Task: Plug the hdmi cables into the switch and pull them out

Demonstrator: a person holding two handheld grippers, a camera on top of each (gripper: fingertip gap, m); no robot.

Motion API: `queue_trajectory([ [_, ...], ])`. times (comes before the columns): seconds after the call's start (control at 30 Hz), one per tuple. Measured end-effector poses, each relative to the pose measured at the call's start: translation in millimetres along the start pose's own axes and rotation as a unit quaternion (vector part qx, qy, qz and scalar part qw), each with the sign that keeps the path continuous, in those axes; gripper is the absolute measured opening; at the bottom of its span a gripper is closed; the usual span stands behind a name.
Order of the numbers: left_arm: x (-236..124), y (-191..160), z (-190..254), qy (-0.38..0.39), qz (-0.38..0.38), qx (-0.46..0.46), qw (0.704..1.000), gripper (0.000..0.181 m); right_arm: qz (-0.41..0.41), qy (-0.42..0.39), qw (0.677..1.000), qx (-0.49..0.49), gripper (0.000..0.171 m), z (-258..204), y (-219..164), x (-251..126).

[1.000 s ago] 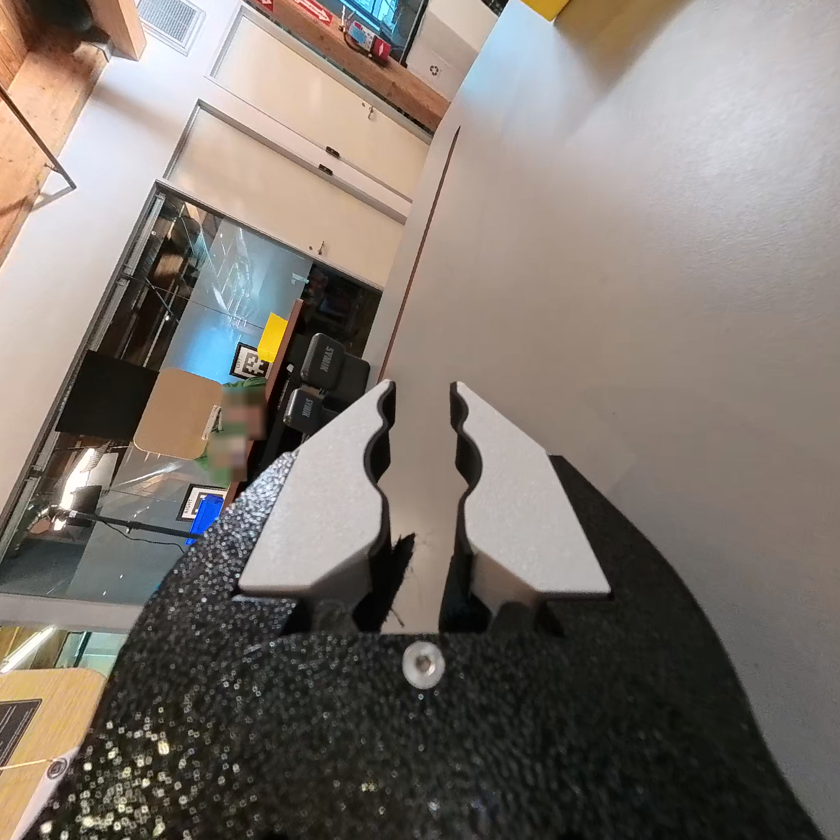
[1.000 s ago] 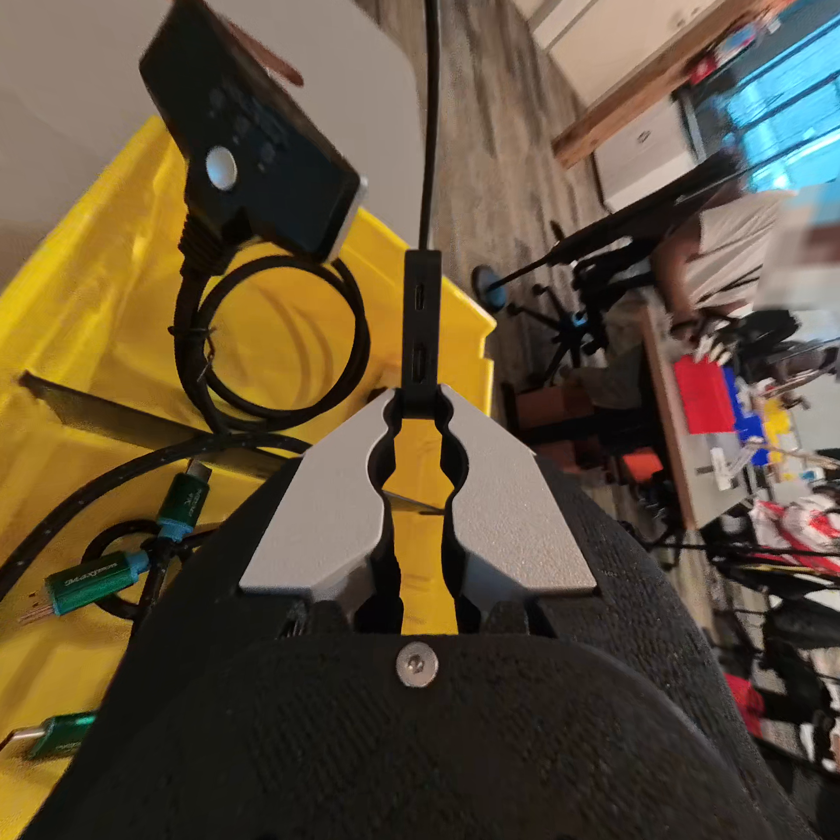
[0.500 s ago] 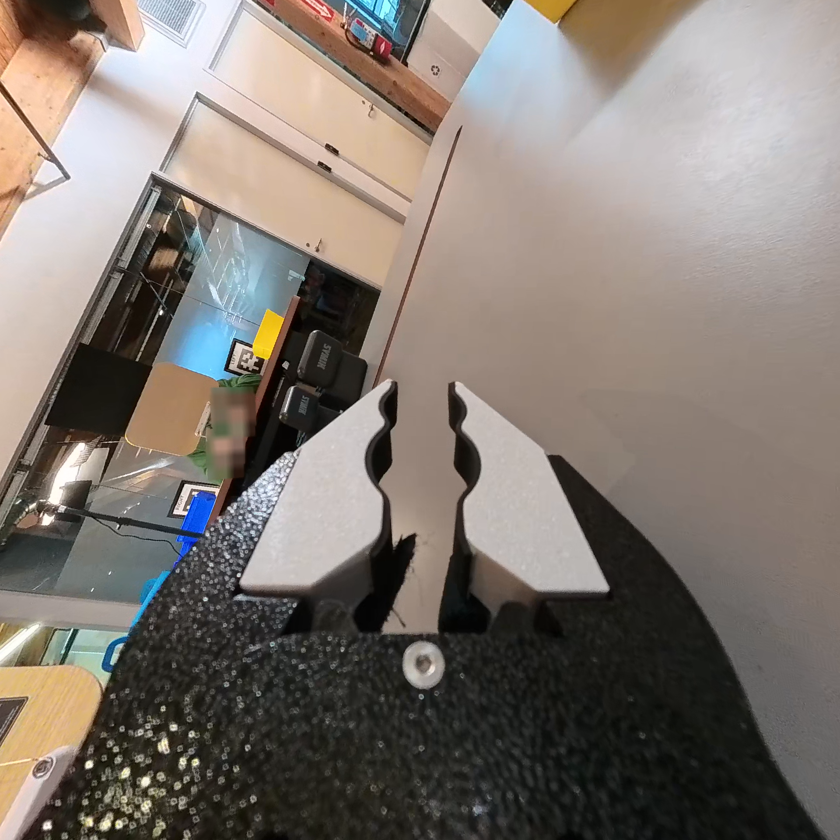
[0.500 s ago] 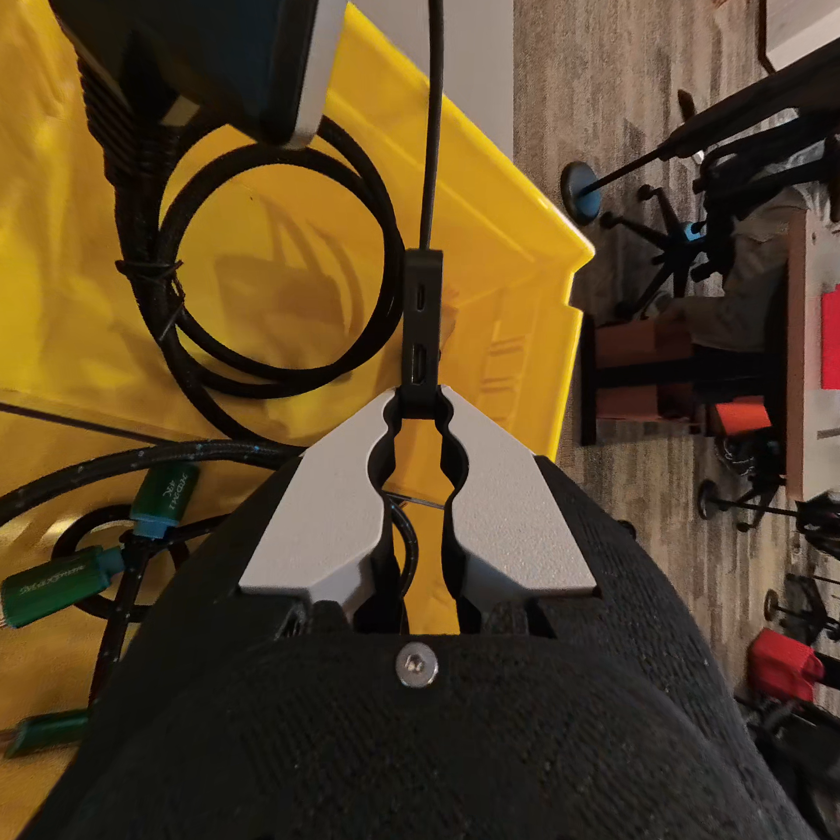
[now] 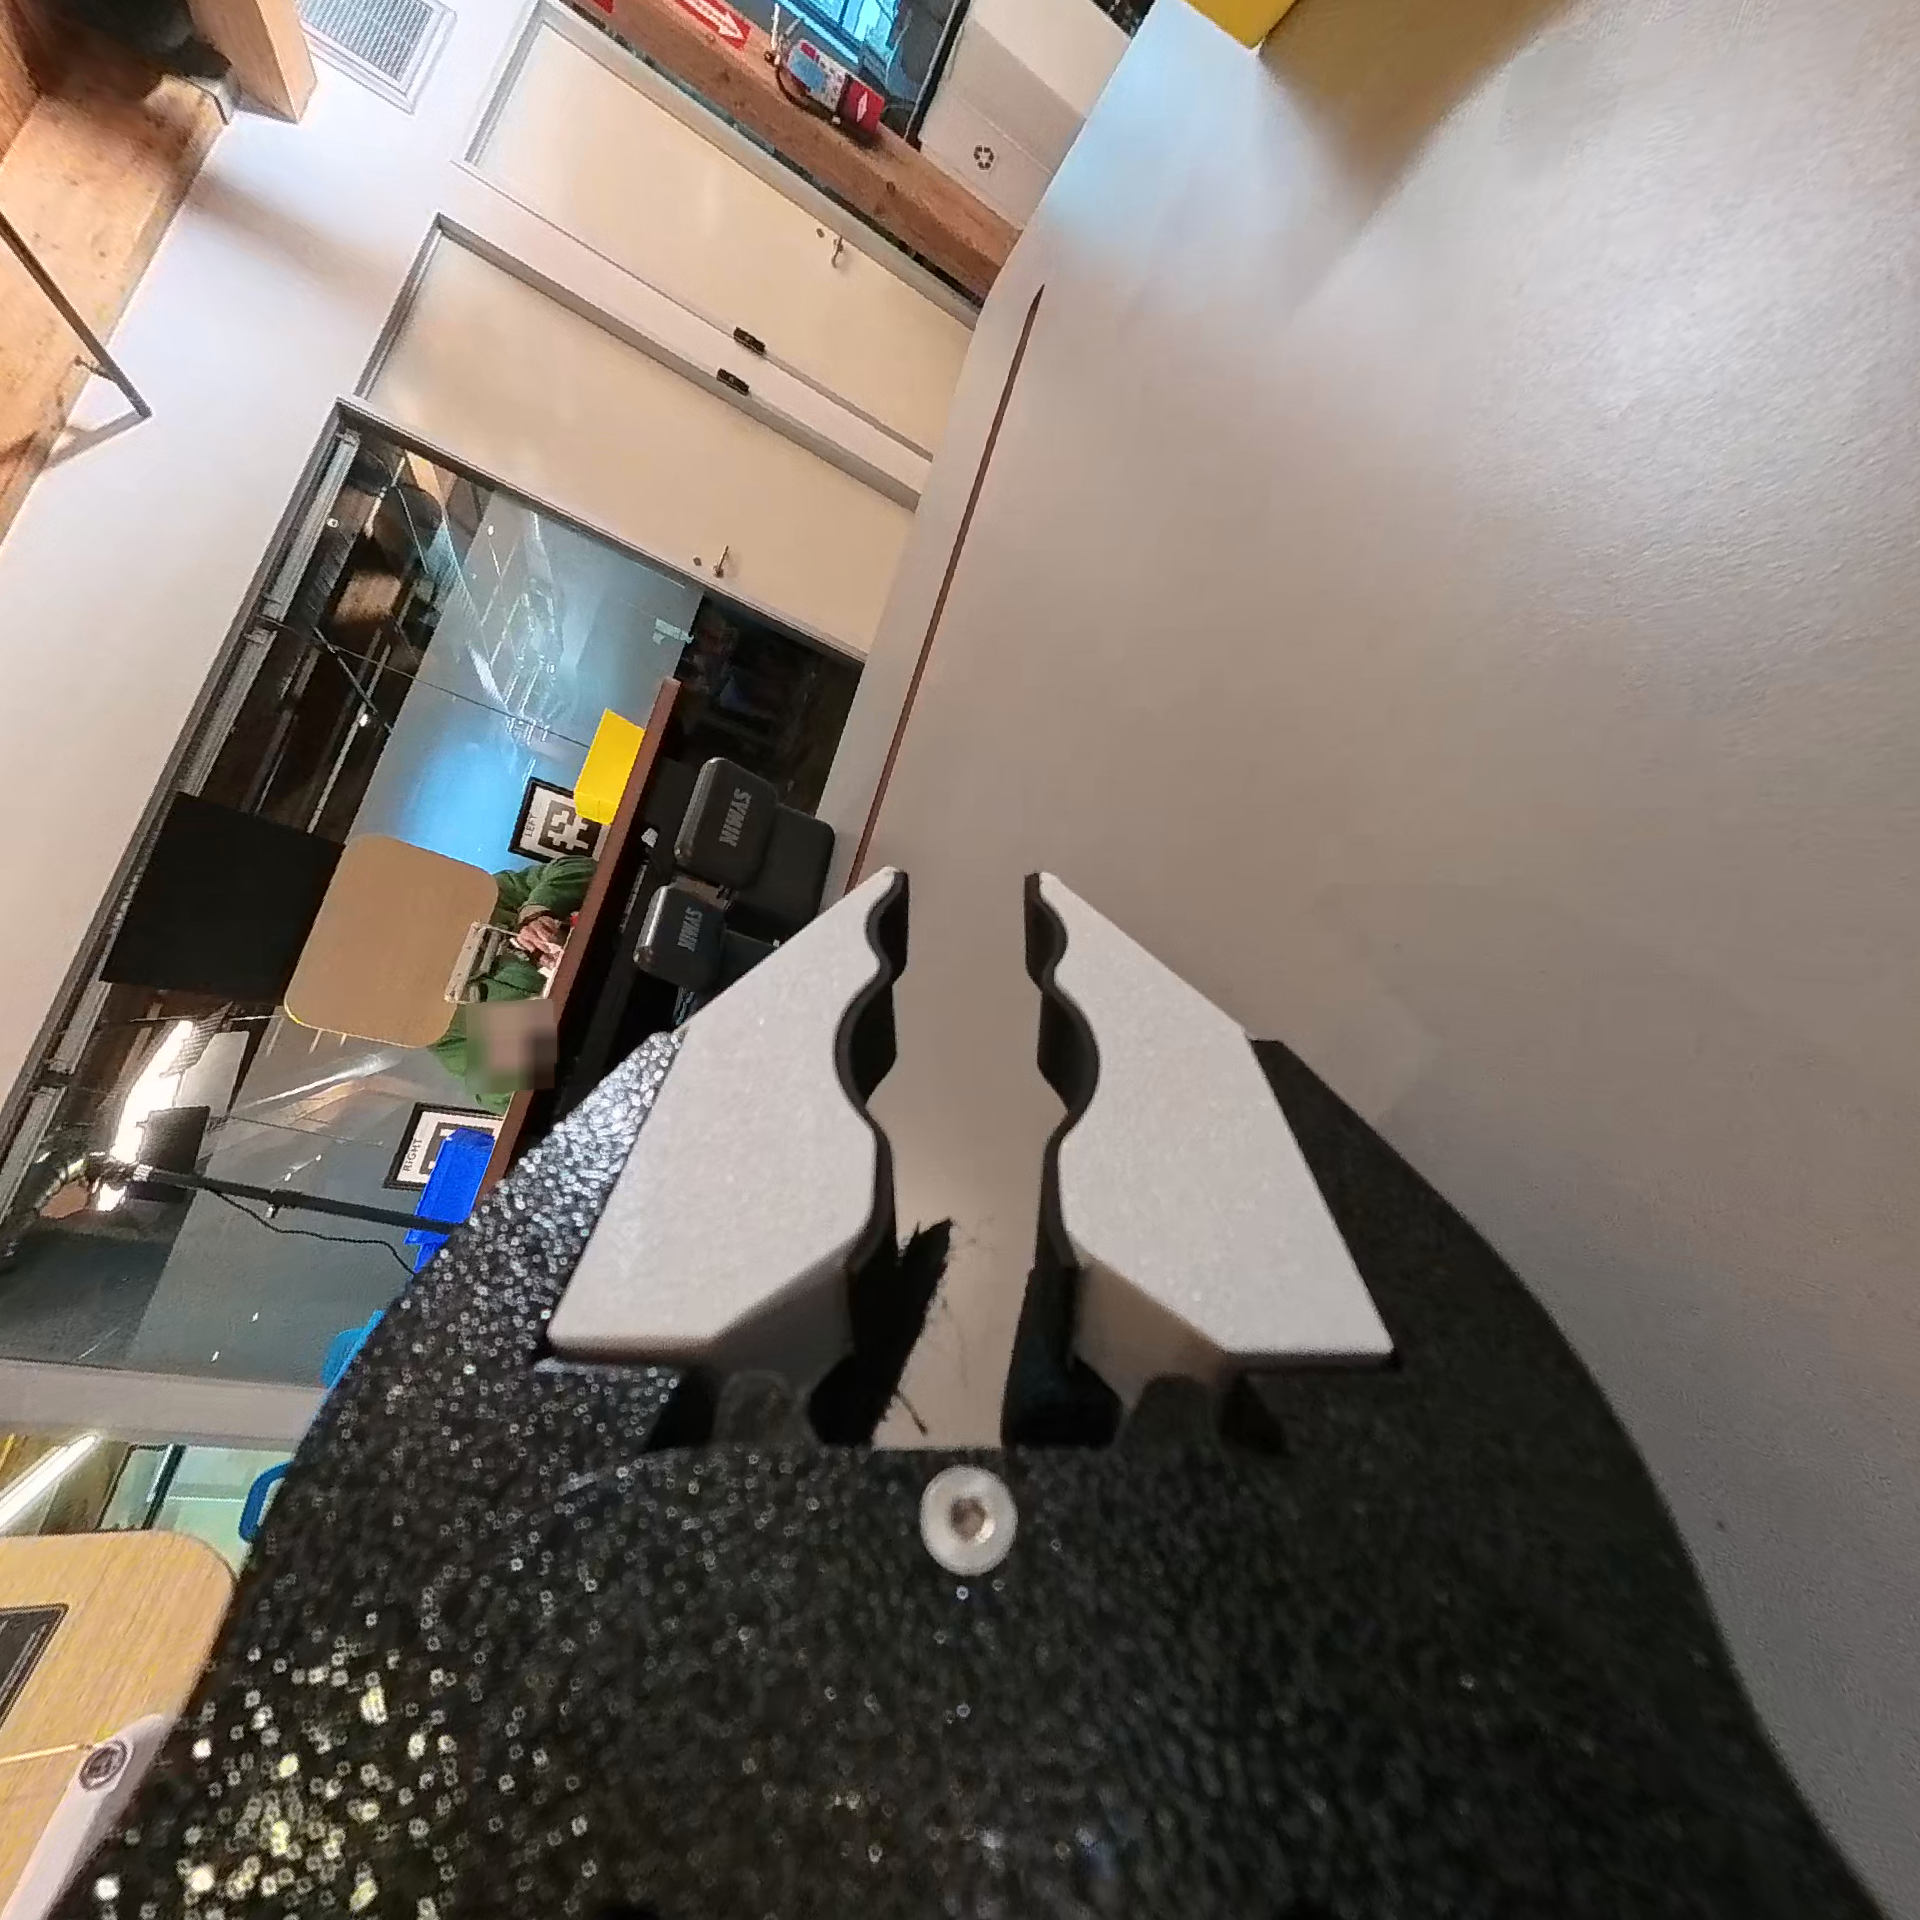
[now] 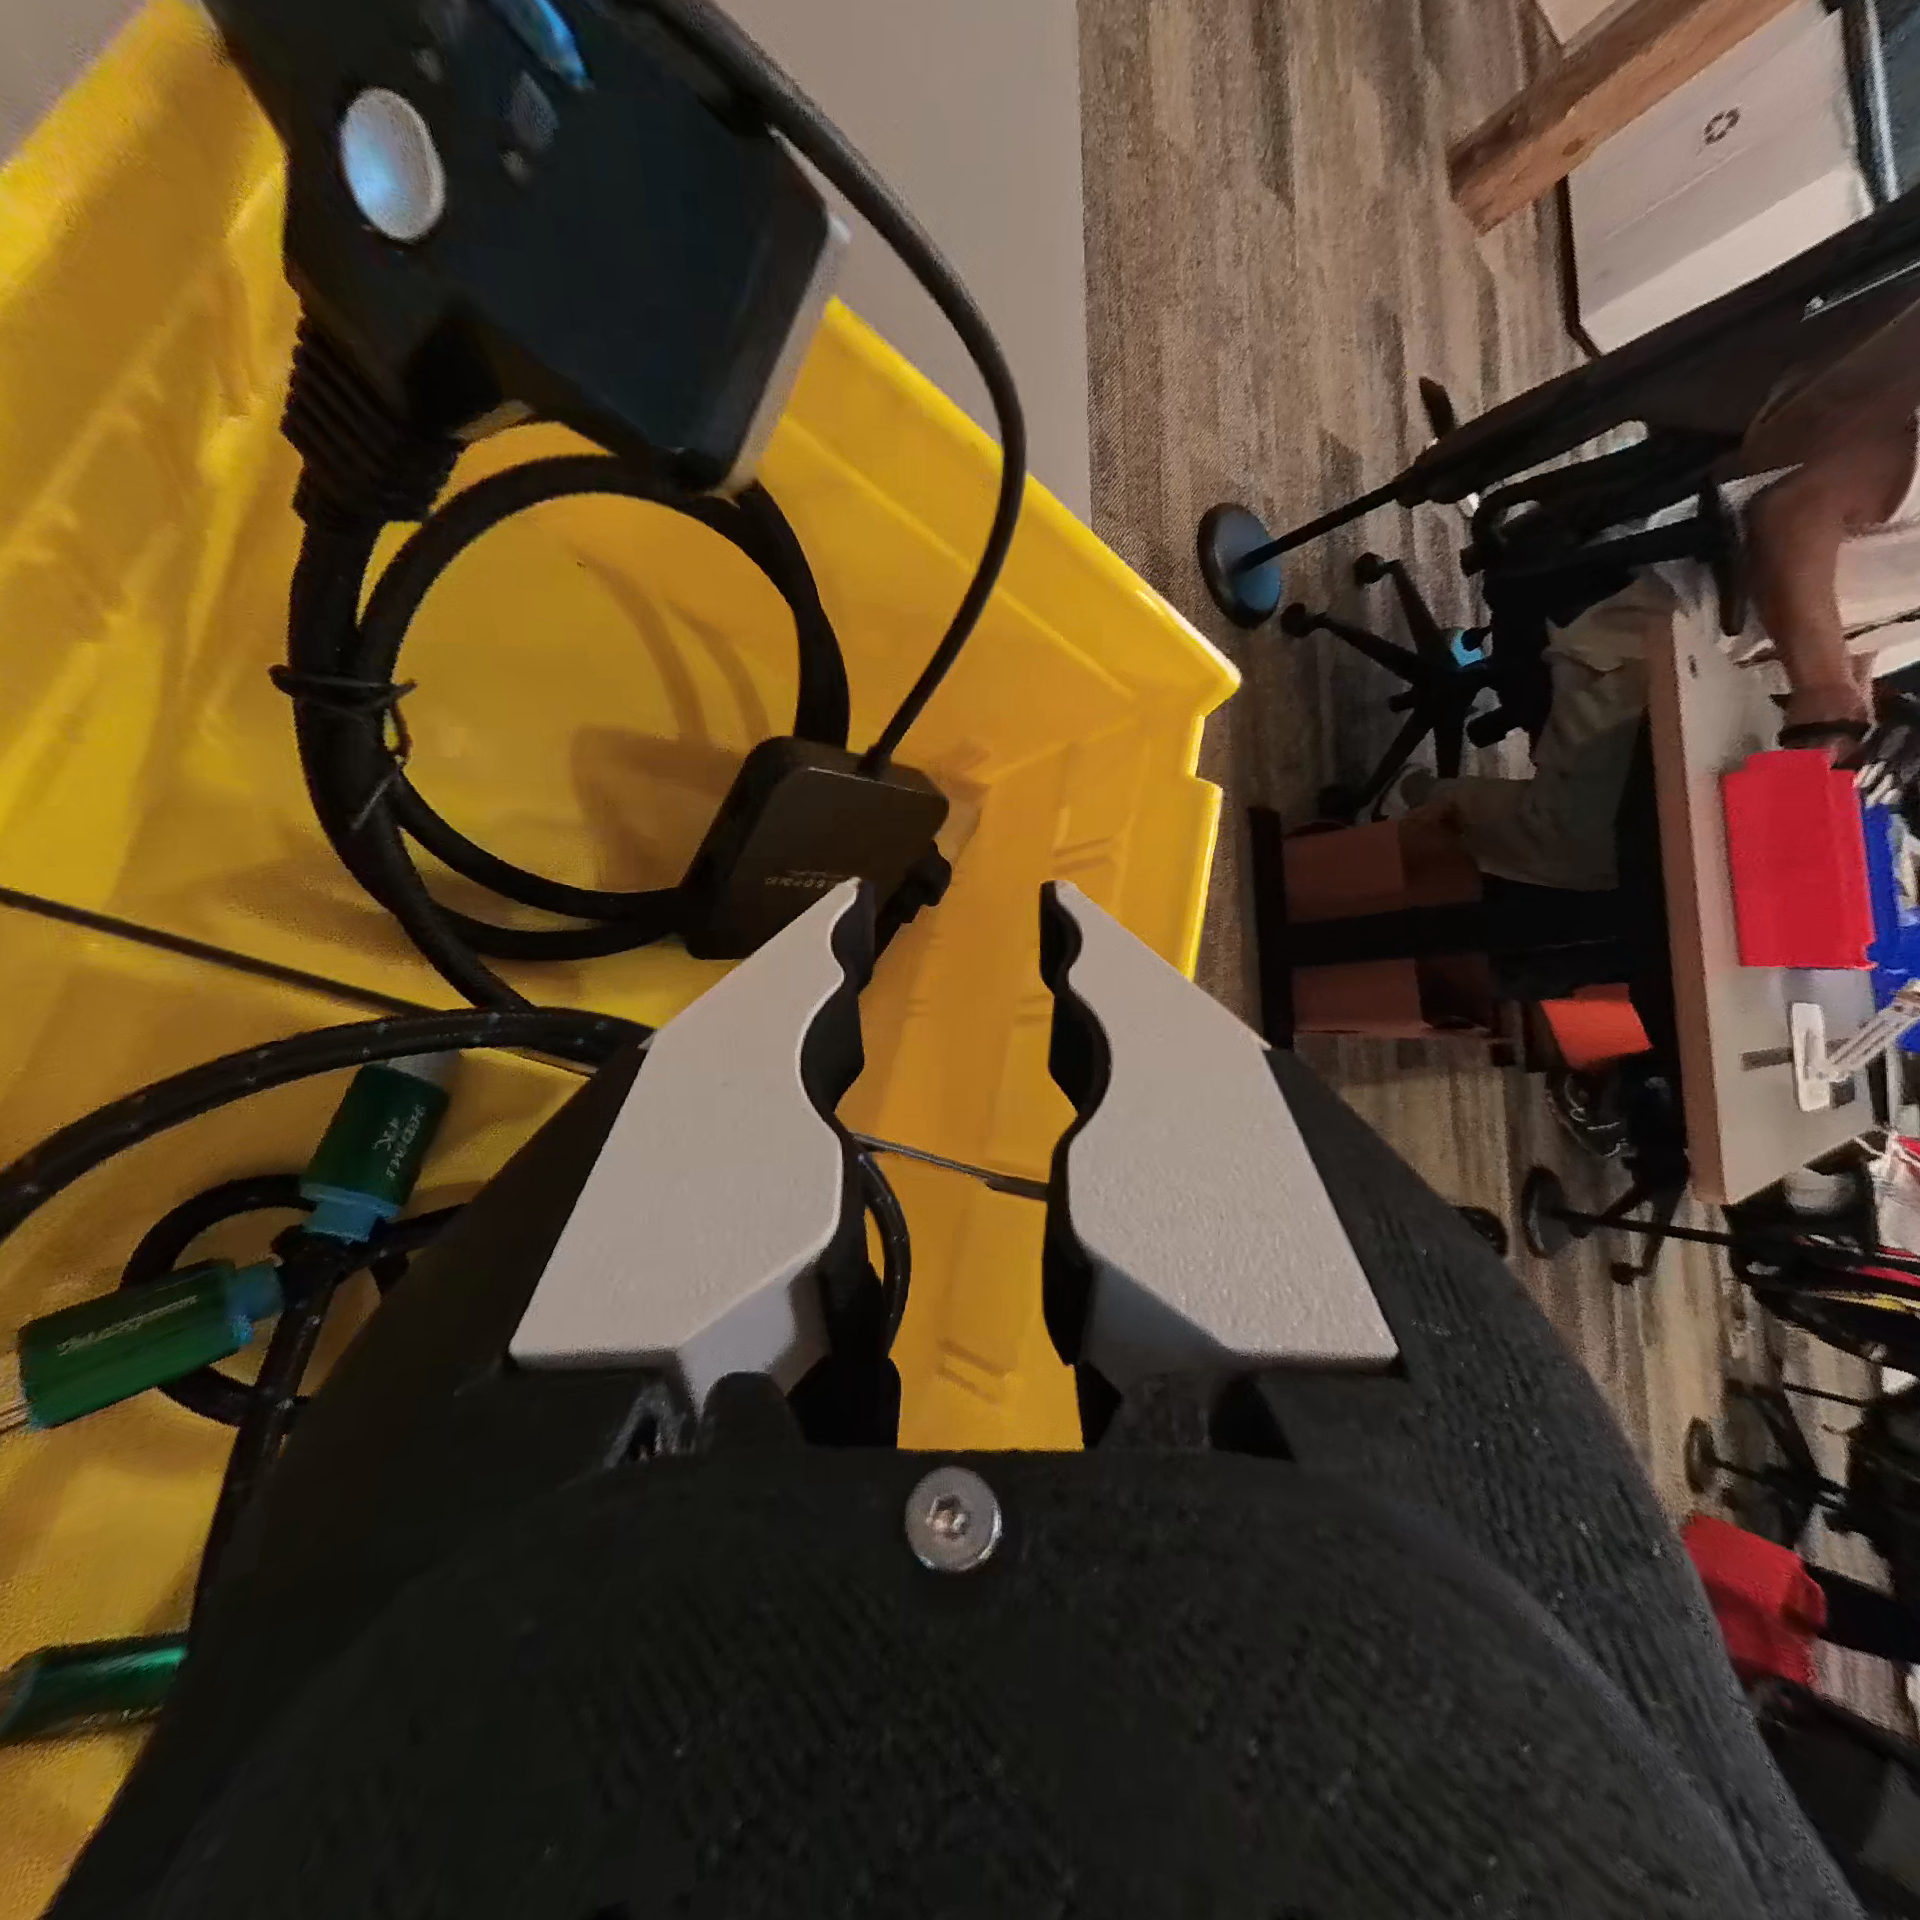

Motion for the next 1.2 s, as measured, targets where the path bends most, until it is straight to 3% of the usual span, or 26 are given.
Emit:
queue_trajectory([
  [0.1,0.0,0.0,0.1,0.000,0.000,0.000,1.000,0.020,0.008,-0.009,1.000,-0.009,0.031,-6.9,1.7,-15.1],
  [0.23,0.4,0.4,0.1,-0.001,0.000,-0.004,1.000,0.020,0.062,-0.026,0.997,-0.028,0.030,-37.7,12.0,-66.2],
  [0.37,-0.8,1.6,1.0,-0.004,0.001,-0.011,1.000,0.020,0.149,-0.020,0.986,-0.072,0.027,-93.7,34.2,-123.3],
  [0.53,-1.6,-1.8,-2.1,-0.006,0.001,-0.031,1.000,0.020,0.235,0.046,0.962,-0.133,0.026,-179.9,53.2,-169.4],
  [0.63,-2.1,-2.2,-4.0,-0.008,0.001,-0.048,0.999,0.020,0.272,0.084,0.946,-0.154,0.026,-225.9,61.2,-173.6],
  [0.8,-0.2,-7.2,-14.5,0.025,-0.024,-0.081,0.996,0.018,0.329,0.120,0.928,-0.126,0.033,-274.1,84.4,-140.3],
  [0.87,0.1,-10.6,-19.0,0.034,-0.031,-0.101,0.994,0.019,0.355,0.123,0.923,-0.089,0.045,-281.3,91.0,-127.4],
  [0.9,0.0,-12.3,-21.0,0.036,-0.033,-0.112,0.992,0.020,0.362,0.120,0.922,-0.074,0.060,-282.5,93.0,-122.8],
  [0.97,-0.3,-14.9,-24.1,0.037,-0.034,-0.134,0.990,0.024,0.377,0.110,0.918,-0.053,0.066,-281.3,95.0,-119.1],
  [1.03,0.4,-16.0,-24.8,0.021,-0.034,-0.170,0.985,0.041,0.406,0.104,0.907,-0.025,0.067,-278.8,94.8,-118.6],
  [1.1,1.8,-16.3,-25.1,-0.002,-0.042,-0.212,0.976,0.073,0.428,0.095,0.899,-0.002,0.069,-277.3,91.7,-115.7],
  [1.2,1.3,-17.2,-26.6,-0.013,-0.060,-0.255,0.965,0.111,0.459,0.042,0.887,0.035,0.090,-268.6,88.0,-116.1],
])
Point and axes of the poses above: each gripper's, where its closed fingertips meet, x out along the fingers, y out of its top, z = x × y across the jaws, the point moved 6 cm from there along -x, back along the fingers, and after that the axes turned 14 degrees about -z, right-handed, at the moved point
